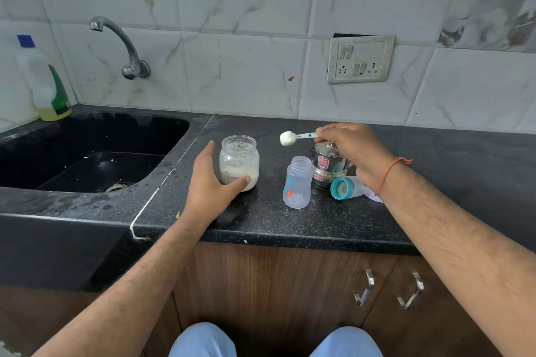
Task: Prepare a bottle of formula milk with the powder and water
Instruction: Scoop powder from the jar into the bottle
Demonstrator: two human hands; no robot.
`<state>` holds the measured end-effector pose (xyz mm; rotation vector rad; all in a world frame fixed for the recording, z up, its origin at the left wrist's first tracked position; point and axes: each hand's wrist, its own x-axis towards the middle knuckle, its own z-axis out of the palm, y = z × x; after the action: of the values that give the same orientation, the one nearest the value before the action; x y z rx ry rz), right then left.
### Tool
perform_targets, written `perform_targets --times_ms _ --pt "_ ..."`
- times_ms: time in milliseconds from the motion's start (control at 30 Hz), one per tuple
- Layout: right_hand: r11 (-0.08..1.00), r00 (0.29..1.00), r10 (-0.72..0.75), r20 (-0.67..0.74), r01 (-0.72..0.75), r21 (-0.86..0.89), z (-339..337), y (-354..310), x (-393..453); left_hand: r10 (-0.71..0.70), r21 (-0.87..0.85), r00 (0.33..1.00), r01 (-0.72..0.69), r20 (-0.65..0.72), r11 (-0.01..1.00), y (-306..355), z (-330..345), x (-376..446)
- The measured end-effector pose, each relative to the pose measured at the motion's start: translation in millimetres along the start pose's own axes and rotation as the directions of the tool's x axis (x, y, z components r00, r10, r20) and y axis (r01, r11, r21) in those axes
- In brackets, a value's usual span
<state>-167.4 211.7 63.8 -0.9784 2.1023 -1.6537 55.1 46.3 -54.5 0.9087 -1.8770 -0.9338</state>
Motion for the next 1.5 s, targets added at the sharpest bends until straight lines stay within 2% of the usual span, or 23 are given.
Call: perform_targets --times_ms 67,100,133,200,233,267,367,467,567,833,1100,1500 --pt "1.0 1.0 0.007 -0.006 -0.007 -0.012 -8.9 2.1 -2.7 0.176 0.059 0.973 -0.169 -0.147 0.984 7.8 -3.6 -11.3" --pt "1.0 1.0 0.006 -0.008 -0.006 -0.016 -13.0 2.9 -4.4 0.31 0.111 0.927 -0.293 -0.212 0.95 10.9 -5.1 -17.9" --pt "1.0 1.0 0.007 -0.009 -0.007 -0.022 -16.4 3.9 -6.3 0.444 0.179 0.864 -0.411 -0.237 0.894 13.2 -4.8 -24.7" --pt "0.999 1.0 0.017 -0.019 -0.018 -0.041 -22.2 6.0 -10.2 0.615 0.22 0.774 -0.58 -0.149 0.784 14.6 4.9 -35.3" --pt "0.998 0.999 0.023 -0.026 -0.025 -0.049 -24.5 6.8 -11.9 0.618 0.166 0.784 -0.602 -0.066 0.781 17.7 13.4 -40.2" --pt "0.998 0.999 0.025 -0.032 -0.027 -0.054 -26.9 7.4 -12.9 0.564 0.091 0.825 -0.563 0.021 0.821 23.0 22.5 -44.4" --pt "0.999 0.999 0.024 -0.046 -0.026 -0.044 -32.8 8.9 -15.2 0.32 -0.018 0.93 -0.322 0.181 0.946 42.3 48.5 -47.8" --pt "0.999 0.998 0.015 -0.061 -0.017 -0.031 -38.5 8.2 -16.9 0.161 -0.027 0.952 -0.159 0.262 0.987 50.2 65.8 -36.2" --pt "0.999 0.998 0.014 -0.057 -0.017 -0.05 -42.0 6.7 -16.8 0.103 -0.015 0.956 -0.103 0.276 0.995 49.7 71.9 -26.0" --pt "0.999 0.998 0.036 -0.043 -0.035 0.022 -38.9 10.2 -17.9 0.155 -0.142 0.965 -0.126 0.213 0.982 43.3 49.0 -24.0" --pt "1.0 1.0 0.017 -0.007 -0.017 -0.007 -28.1 14.8 -16.4 0.158 -0.249 0.957 -0.096 0.242 0.964 33.0 46.9 -29.2" --pt "1.0 1.0 0.021 -0.001 -0.021 -0.011 -19.8 14.8 -20.8 0.144 -0.288 0.952 -0.063 0.269 0.956 30.4 48.3 -26.7"
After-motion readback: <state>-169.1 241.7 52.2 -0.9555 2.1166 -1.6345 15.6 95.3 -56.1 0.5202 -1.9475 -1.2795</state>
